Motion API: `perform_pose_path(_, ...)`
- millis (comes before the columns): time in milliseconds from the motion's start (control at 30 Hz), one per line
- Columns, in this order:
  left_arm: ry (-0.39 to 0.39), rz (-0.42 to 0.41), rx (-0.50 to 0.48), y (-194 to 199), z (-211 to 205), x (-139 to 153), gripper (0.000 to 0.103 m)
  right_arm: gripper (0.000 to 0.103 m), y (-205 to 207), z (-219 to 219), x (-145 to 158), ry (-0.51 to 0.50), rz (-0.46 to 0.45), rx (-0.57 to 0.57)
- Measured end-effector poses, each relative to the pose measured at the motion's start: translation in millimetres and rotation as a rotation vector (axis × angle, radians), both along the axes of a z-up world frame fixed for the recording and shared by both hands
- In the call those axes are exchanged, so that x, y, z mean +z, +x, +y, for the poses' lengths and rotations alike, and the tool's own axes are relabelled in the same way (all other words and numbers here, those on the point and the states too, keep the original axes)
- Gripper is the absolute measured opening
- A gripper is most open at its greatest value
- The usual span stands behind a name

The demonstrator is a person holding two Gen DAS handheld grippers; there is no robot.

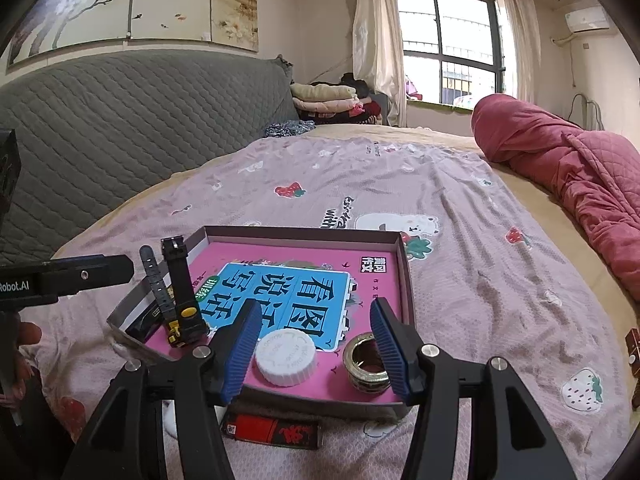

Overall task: Organize rigid objects
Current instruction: 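Open both tools to release the watch and cap, then withdraw from the box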

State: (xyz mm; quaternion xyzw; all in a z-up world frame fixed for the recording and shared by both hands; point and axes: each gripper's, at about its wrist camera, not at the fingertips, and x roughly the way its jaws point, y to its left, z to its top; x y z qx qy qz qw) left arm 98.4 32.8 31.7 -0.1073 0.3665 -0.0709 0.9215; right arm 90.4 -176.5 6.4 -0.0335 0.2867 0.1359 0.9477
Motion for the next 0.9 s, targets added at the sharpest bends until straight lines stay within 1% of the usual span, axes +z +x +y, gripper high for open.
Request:
perform_pose_path(400, 0.002, -0.015, -0.004, -17.9, 6.7, 13.1, 0.075, 0.056, -21.1, 8.1, 11.3, -0.019, -0.025, 0.021)
perform_pose_path(667, 0.012, -0.011, -0.019, -29.7, 5.2, 18.8, 0.075, 0.056, -35.4, 12.6, 13.3, -0.032, -0.017, 0.044)
perform_pose_path(900, 0.015, -0.008, -0.023, -38.5, 4.6, 22.4, 0.075, 0.056, -48.6, 9.5, 13.9, -0.047, -0.007, 0.035)
